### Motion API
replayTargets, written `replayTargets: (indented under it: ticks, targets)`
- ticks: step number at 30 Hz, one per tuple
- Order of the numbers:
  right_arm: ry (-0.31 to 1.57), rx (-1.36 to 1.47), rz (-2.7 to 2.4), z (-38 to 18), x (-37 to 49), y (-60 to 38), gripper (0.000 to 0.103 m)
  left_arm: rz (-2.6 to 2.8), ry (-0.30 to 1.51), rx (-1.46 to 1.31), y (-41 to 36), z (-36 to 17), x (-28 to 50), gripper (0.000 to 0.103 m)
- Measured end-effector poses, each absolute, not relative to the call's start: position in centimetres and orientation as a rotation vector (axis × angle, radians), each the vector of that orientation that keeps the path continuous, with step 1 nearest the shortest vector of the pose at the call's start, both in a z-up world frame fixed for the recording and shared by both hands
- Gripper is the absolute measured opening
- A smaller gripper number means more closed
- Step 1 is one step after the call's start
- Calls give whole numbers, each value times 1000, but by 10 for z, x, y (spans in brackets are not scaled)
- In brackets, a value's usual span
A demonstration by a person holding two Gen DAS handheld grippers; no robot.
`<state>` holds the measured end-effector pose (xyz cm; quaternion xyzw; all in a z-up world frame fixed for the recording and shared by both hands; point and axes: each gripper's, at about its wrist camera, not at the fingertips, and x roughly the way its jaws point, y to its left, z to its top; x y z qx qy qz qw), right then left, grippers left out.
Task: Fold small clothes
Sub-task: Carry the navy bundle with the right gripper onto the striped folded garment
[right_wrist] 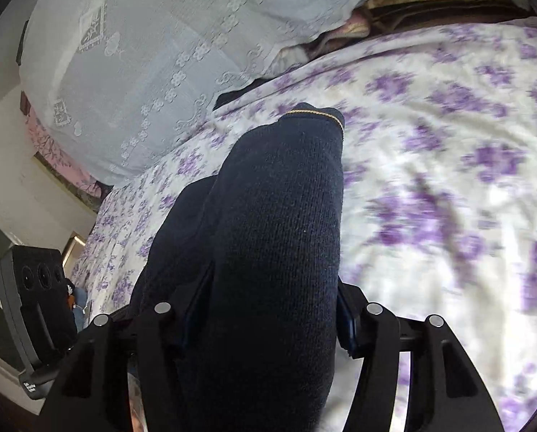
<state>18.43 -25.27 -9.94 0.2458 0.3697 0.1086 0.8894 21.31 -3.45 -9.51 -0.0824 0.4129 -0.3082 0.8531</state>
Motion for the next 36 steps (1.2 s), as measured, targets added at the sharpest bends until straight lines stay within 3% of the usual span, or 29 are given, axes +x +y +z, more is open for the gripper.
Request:
replayTargets:
  ticks: [19, 36]
  targets:
    - [516, 545, -131, -31, 6, -441, 59, -983, 761, 120, -275, -18, 107, 58]
    - [342, 629, -347, -9, -100, -554, 59, -1168, 655, 281, -419, 20, 23, 58]
